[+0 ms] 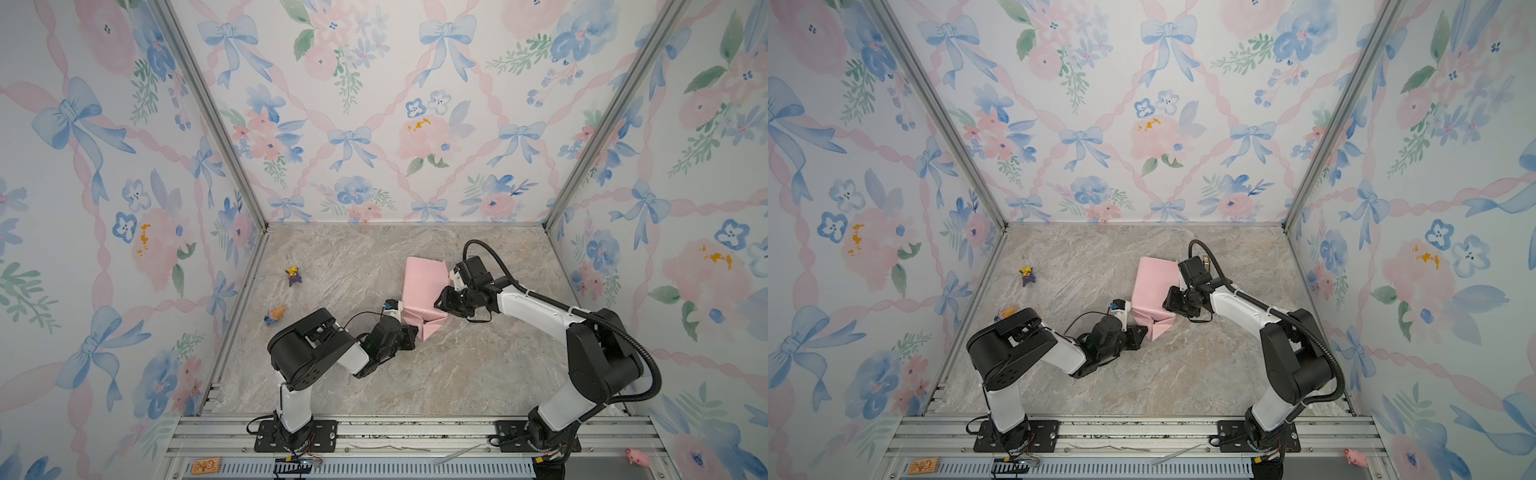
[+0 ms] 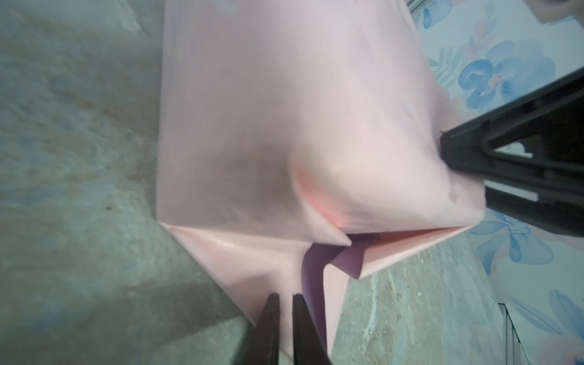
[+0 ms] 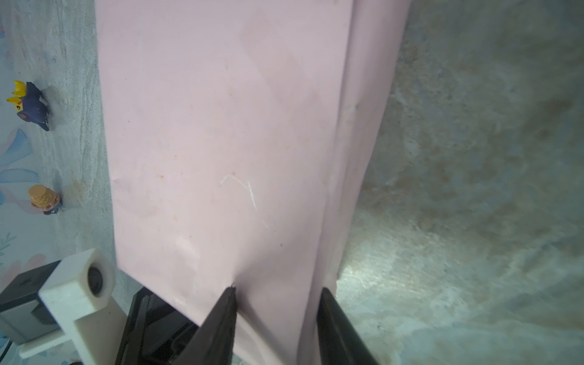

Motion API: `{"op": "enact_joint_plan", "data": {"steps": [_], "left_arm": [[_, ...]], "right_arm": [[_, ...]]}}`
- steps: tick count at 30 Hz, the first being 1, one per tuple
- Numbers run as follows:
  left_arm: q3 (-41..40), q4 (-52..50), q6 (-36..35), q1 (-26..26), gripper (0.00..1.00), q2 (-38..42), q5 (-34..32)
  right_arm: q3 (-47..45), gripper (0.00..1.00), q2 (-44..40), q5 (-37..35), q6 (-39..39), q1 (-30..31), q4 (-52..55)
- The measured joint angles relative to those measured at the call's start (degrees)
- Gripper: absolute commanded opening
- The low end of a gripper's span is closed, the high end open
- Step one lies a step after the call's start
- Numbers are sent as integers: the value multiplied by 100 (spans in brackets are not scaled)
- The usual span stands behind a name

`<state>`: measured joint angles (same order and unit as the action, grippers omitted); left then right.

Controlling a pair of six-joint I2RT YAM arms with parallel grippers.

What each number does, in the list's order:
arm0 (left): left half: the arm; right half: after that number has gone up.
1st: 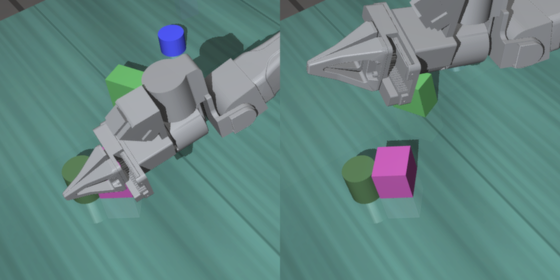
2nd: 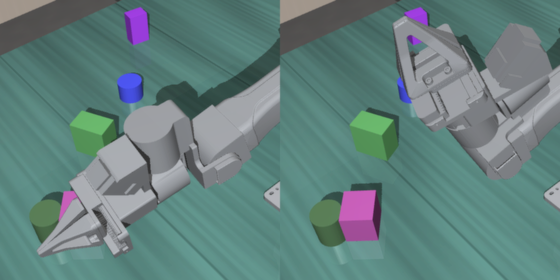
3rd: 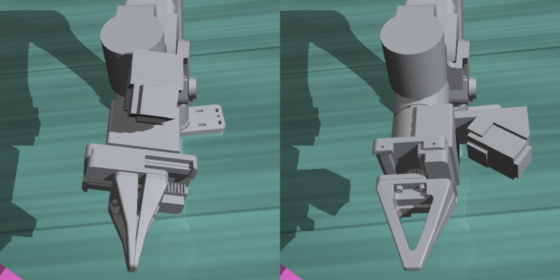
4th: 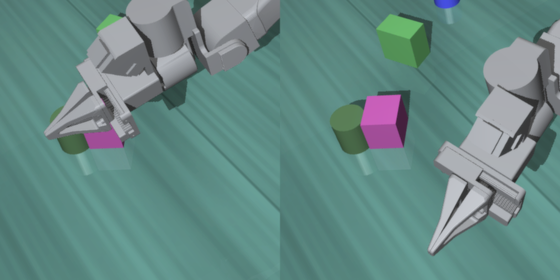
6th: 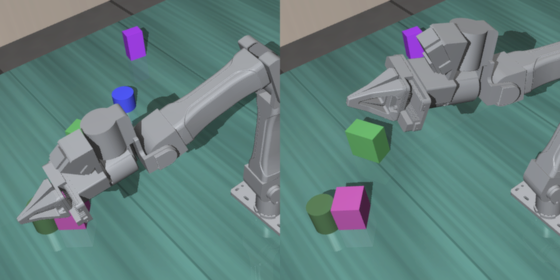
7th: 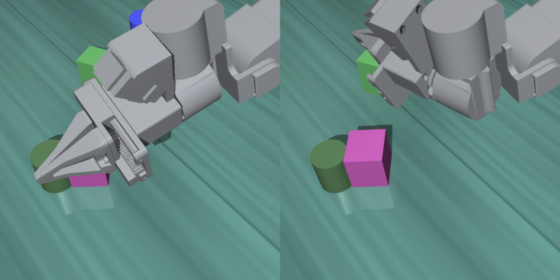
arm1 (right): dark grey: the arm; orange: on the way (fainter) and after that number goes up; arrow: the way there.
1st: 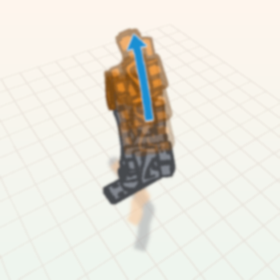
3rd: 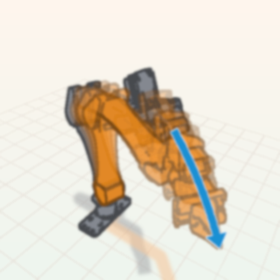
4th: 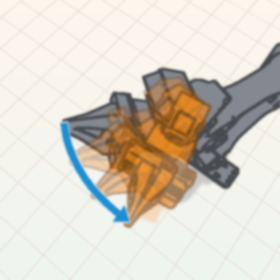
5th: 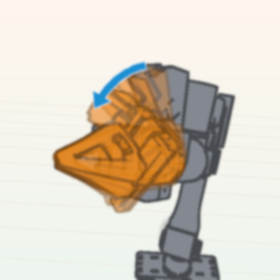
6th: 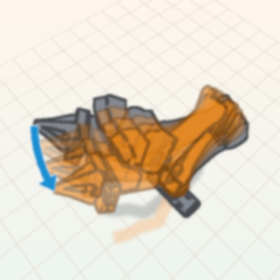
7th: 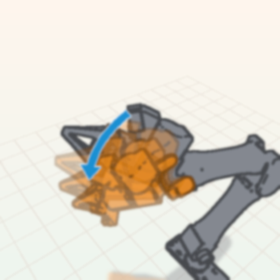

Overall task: Wrap a gift box in wrapping paper
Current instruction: Fold the wrapping paper for the gift box.

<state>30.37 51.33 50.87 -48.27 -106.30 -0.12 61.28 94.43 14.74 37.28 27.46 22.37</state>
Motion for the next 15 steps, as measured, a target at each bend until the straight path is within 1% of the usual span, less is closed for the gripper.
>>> {"op": "enact_joint_plan", "data": {"steps": [6,11,15], "left_arm": [[4,-70,251,-15,4,50,22],[153,-376,396,2,0,66,120],[304,-695,535,2,0,79,195]], "right_arm": [[0,42,4,2,-2,0,-7],[0,42,4,0,-2,0,-7],[0,42,4,2,-4,0,-7]]}}
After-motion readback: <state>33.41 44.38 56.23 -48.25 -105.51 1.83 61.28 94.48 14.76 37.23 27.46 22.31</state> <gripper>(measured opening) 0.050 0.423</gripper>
